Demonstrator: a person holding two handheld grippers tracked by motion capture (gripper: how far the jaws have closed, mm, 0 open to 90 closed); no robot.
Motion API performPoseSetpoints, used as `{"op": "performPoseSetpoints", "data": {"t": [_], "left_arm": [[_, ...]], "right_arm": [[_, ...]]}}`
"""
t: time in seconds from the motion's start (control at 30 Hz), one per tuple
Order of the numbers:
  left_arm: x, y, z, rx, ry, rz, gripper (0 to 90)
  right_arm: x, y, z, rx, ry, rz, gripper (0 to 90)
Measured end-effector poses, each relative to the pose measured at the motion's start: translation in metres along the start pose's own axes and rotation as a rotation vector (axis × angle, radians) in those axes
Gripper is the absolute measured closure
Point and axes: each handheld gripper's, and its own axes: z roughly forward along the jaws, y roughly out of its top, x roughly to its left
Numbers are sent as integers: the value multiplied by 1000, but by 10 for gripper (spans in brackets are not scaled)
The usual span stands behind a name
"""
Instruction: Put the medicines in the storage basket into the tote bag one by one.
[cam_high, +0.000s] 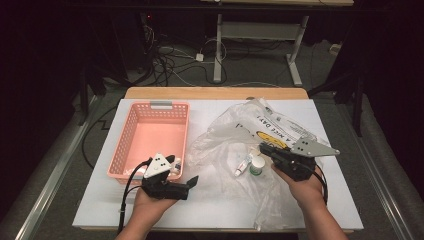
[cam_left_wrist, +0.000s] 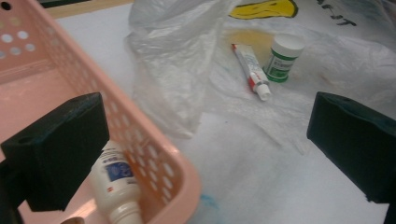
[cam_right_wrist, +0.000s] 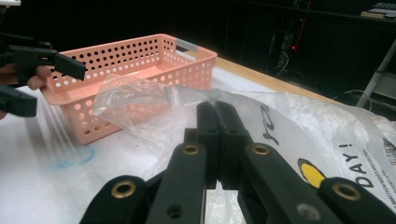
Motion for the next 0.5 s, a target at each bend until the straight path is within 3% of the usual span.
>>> {"op": "performPoseSetpoints", "data": {"t": [0.23,0.5], "left_arm": [[22,-4,-10,-3,62,-29,0],[40,-7,-21,-10,102,-73,0]], "right_arm": [[0,0,0,0,-2,1,900],[0,-1,1,5,2,-3,900]]}}
